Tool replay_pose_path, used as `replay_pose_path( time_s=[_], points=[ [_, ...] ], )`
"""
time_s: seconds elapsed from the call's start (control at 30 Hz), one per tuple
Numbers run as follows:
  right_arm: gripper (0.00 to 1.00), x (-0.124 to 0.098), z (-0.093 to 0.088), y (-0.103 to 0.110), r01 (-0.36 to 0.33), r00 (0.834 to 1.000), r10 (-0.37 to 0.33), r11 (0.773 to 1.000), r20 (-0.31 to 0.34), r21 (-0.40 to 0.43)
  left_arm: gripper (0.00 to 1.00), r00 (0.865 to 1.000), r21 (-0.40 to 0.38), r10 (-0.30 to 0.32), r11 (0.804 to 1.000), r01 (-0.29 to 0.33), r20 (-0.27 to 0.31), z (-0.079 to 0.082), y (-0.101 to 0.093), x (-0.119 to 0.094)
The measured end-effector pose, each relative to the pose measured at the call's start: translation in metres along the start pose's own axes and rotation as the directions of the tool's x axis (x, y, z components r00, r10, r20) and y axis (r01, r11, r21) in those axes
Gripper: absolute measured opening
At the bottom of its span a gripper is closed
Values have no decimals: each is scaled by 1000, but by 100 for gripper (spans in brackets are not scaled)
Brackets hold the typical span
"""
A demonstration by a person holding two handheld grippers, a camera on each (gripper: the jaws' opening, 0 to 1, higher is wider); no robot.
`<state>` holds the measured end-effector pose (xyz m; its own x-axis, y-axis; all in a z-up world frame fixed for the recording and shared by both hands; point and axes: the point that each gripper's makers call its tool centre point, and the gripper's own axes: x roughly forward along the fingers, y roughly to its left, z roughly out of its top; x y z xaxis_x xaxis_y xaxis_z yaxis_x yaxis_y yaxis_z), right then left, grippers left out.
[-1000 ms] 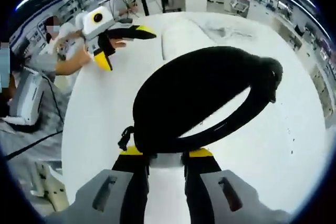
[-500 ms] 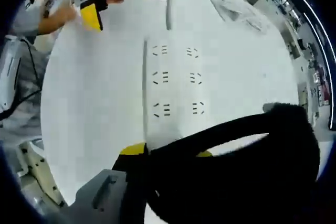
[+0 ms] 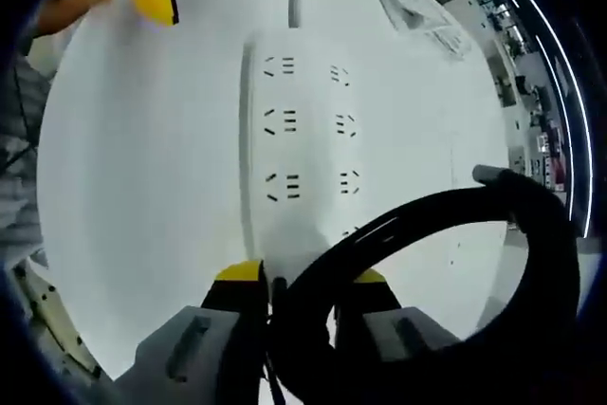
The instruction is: Straighten the power strip on the desk, plug the charger into it
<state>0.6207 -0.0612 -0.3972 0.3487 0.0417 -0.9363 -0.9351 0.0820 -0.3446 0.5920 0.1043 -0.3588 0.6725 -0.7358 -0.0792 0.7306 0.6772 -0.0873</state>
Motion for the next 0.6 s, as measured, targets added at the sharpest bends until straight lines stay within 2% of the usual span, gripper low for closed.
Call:
replay_pose_path(
  time_s=[0.07, 0.13, 0.2, 0.3, 0.33, 0.4, 0.47, 0.57, 0.6],
  points=[
    [25, 0, 2, -1, 32, 997, -33, 999, 70, 14, 66, 1000, 1, -5, 1000, 5, -9, -3, -1, 2],
    [26, -2, 4, -1, 74, 986, -74, 997, 150, 9, 66, 1000, 17, -6, 1000, 7, -18, -5, -3, 3],
    [27, -3, 4, 2, 108, 976, -105, 994, 192, -8, 66, 999, 48, 7, 999, -6, -36, -9, 0, 5],
    [31, -3, 8, -2, 156, 951, -165, 986, 262, 55, 66, 999, 65, 17, 998, -14, -47, -12, 2, 6],
    [33, -2, 8, -1, 159, 946, -170, 985, 277, 62, 66, 999, 65, 18, 998, -15, -47, -12, 2, 7],
    [39, -3, 13, 2, 148, 922, -174, 984, 347, 101, 66, 999, 57, 13, 998, -10, -47, -13, 2, 8],
    [41, -5, 12, 1, 155, 911, -184, 982, 370, 107, 66, 998, 61, 12, 998, -8, -56, -15, 2, 8],
    [42, -14, 15, -7, 205, 874, -240, 971, 423, 127, 66, 998, 74, 12, 997, -7, -65, -16, 2, 9],
    [45, -15, 14, -6, 199, 870, -237, 971, 433, 131, 66, 998, 75, 11, 997, -6, -62, -15, 1, 10]
  ],
)
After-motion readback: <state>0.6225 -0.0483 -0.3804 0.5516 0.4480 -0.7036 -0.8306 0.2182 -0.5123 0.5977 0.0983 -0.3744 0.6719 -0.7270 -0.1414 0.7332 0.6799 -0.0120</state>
